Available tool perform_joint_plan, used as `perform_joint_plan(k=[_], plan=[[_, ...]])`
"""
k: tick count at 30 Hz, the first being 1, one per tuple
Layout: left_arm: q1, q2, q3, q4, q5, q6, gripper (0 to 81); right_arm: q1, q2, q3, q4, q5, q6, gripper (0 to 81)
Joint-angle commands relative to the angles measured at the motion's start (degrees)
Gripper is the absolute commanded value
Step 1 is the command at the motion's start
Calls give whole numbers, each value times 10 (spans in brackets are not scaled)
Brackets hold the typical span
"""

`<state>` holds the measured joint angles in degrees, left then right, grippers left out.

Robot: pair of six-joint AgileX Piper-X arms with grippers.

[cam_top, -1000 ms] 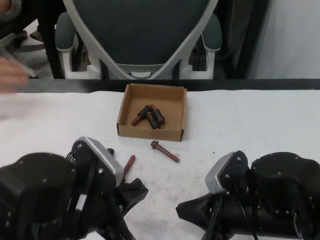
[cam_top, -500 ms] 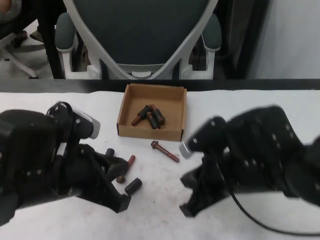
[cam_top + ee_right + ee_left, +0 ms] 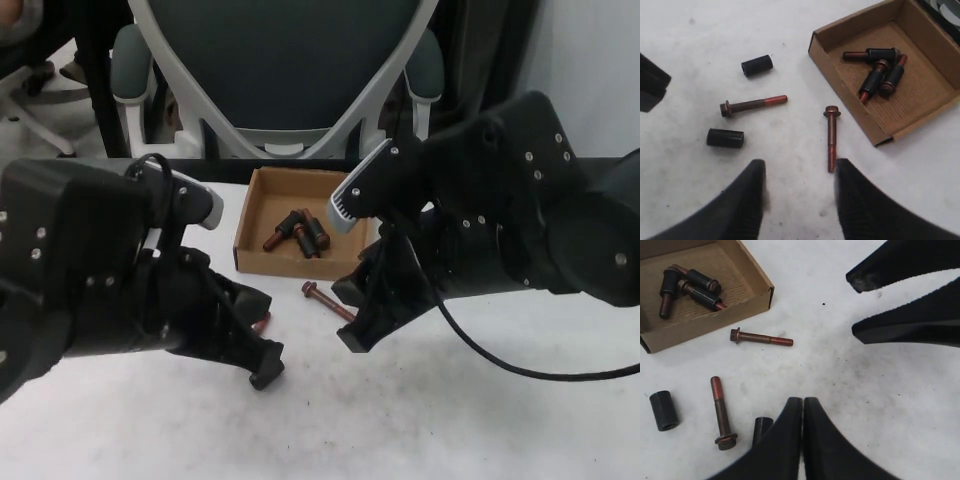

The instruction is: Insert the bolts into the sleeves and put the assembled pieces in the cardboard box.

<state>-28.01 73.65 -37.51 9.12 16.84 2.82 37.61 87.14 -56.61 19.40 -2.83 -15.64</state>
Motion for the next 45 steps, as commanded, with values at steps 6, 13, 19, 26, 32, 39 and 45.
perform_joint_plan(k=[6, 13, 19, 26, 32, 39, 45], plan=[[2, 36, -42, 34, -5, 12, 8, -10, 42, -75, 115, 24, -15, 294], [2, 78, -90, 113, -5, 53, 8, -21, 106, -148, 160, -13, -15, 327], [2, 119, -122, 169, 10, 59, 66, -27, 161, -203, 207, -27, -28, 327], [2, 160, -142, 194, 13, 66, 332, -36, 211, -243, 219, -27, -40, 367], [13, 183, -166, 224, 13, 67, 377, -47, 241, -268, 219, -21, -40, 437], [15, 213, -196, 230, -5, 79, 377, -65, 267, -299, 218, -21, -43, 437], [15, 248, -223, 243, -10, 82, 377, -80, 274, -323, 219, -19, -45, 437]])
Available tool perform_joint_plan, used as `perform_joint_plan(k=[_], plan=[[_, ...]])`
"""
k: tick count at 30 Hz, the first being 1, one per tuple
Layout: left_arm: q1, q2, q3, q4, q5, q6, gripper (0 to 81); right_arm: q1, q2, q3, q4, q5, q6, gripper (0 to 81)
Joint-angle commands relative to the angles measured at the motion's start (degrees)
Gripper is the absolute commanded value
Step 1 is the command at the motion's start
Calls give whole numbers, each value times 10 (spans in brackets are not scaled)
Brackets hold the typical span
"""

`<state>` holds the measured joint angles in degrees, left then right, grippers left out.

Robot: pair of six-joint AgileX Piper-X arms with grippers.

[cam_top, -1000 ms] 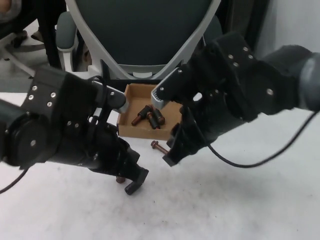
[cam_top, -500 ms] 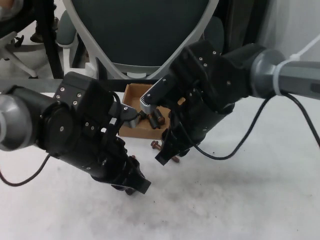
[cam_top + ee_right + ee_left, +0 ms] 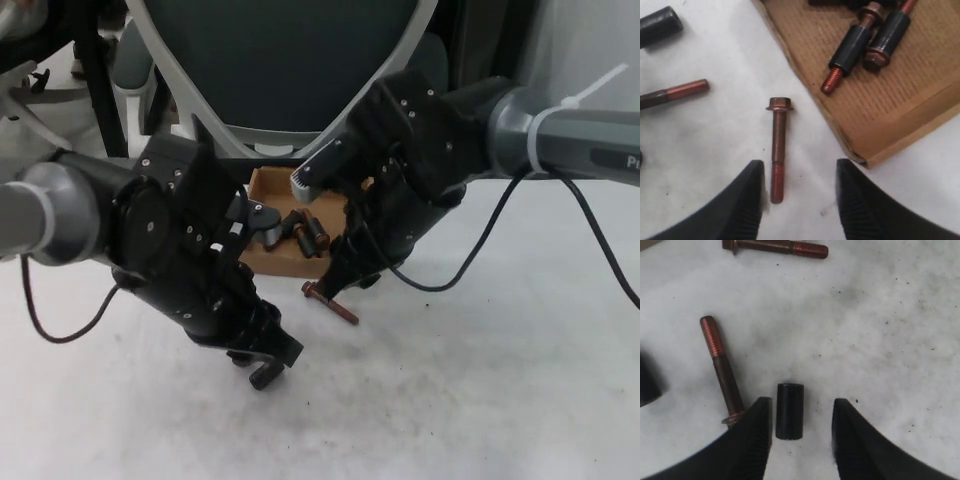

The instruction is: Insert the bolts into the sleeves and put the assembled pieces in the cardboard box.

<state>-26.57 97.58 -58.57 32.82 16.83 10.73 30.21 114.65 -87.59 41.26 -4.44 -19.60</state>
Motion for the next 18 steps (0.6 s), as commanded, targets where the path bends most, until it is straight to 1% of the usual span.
perform_joint_plan(k=[1, 11, 18], plan=[[1, 14, -15, 6, -13, 5, 377, -7, -1, -17, 0, 0, -5, 437], [1, 89, -67, 35, -13, 13, 377, -12, 0, -23, -17, 6, -24, 437], [1, 116, -78, 45, -13, 13, 377, -12, 2, -23, -31, 6, -27, 437]])
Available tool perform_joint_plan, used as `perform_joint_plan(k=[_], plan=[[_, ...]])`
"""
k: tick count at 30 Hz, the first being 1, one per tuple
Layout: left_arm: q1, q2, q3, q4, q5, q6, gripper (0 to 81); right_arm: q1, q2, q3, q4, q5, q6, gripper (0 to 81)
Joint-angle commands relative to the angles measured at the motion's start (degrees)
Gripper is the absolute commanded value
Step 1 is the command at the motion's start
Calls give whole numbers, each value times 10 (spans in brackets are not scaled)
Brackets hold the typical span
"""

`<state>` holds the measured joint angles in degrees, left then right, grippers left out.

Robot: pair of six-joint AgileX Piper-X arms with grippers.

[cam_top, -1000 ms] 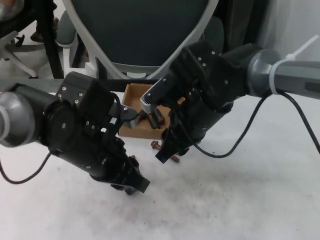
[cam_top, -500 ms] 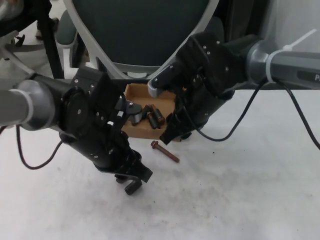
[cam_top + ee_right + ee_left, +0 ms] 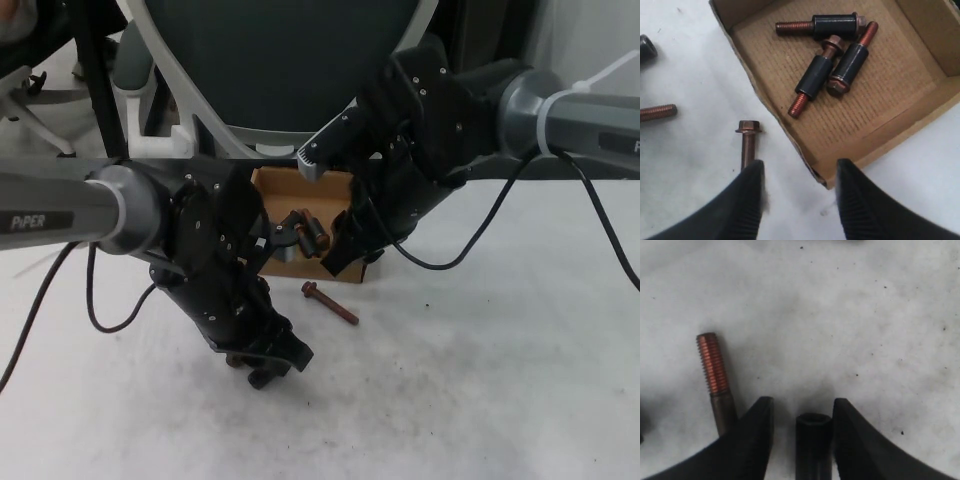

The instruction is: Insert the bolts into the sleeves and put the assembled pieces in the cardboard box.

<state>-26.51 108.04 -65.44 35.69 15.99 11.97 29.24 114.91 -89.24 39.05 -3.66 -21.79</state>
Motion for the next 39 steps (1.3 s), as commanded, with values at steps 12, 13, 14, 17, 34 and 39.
perform_joint_plan(k=[12, 13, 14, 17, 34, 39], plan=[[0, 20, -9, 28, -5, 1, 140, -2, 6, -8, -11, -1, -12, 372], [0, 20, -9, 28, -5, 1, 103, -2, 10, -7, -7, -1, -14, 372], [0, 20, -9, 28, -5, 1, 59, -2, 14, -7, -3, -1, -14, 372], [0, 20, -9, 28, 7, 1, 8, -2, 31, -10, 11, -1, -14, 372], [1, -48, 125, -180, 65, 9, 8, -2, 80, -68, 79, -44, -43, 379], [1, -92, 125, -171, 65, 11, 8, 4, 80, -68, 84, -48, -43, 379]])
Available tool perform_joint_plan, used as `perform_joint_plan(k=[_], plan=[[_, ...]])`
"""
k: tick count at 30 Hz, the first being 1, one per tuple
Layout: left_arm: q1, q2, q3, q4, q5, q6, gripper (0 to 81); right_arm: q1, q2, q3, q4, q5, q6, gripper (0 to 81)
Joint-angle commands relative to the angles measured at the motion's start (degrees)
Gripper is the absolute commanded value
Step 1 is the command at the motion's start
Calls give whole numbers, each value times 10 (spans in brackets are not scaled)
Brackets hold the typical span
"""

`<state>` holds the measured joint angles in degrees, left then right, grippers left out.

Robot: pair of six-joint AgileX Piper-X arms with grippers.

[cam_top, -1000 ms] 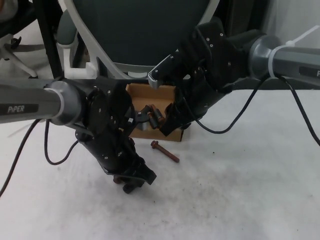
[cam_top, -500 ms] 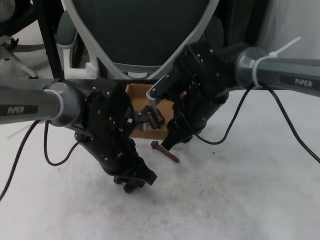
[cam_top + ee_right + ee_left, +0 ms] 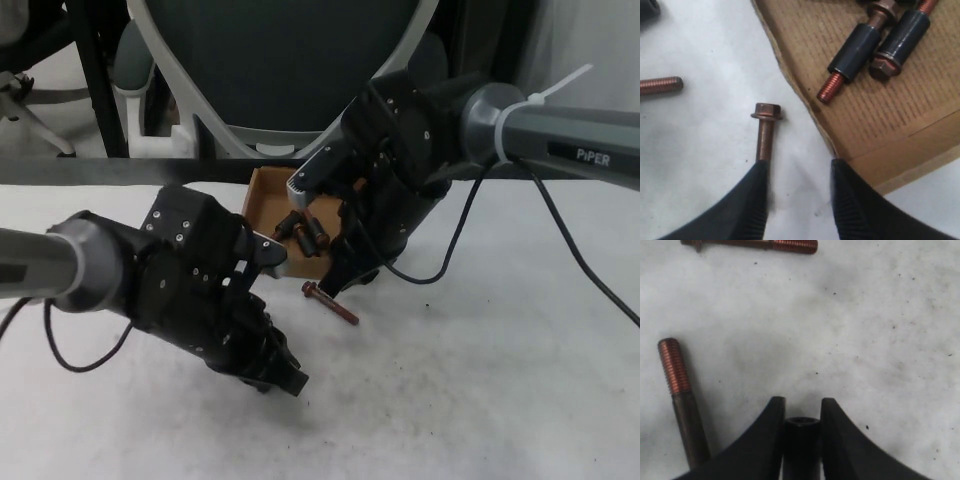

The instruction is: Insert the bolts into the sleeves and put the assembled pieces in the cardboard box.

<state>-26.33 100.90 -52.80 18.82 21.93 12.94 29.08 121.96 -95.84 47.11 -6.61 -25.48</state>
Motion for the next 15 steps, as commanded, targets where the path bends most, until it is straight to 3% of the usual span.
perform_joint_plan(k=[1, 15], plan=[[-1, -28, -2, 0, 6, 5, 8, 7, 10, -2, 7, -16, -6, 379], [-1, -95, -2, 33, 5, 26, 8, 20, 10, -2, 11, -13, -6, 383]])
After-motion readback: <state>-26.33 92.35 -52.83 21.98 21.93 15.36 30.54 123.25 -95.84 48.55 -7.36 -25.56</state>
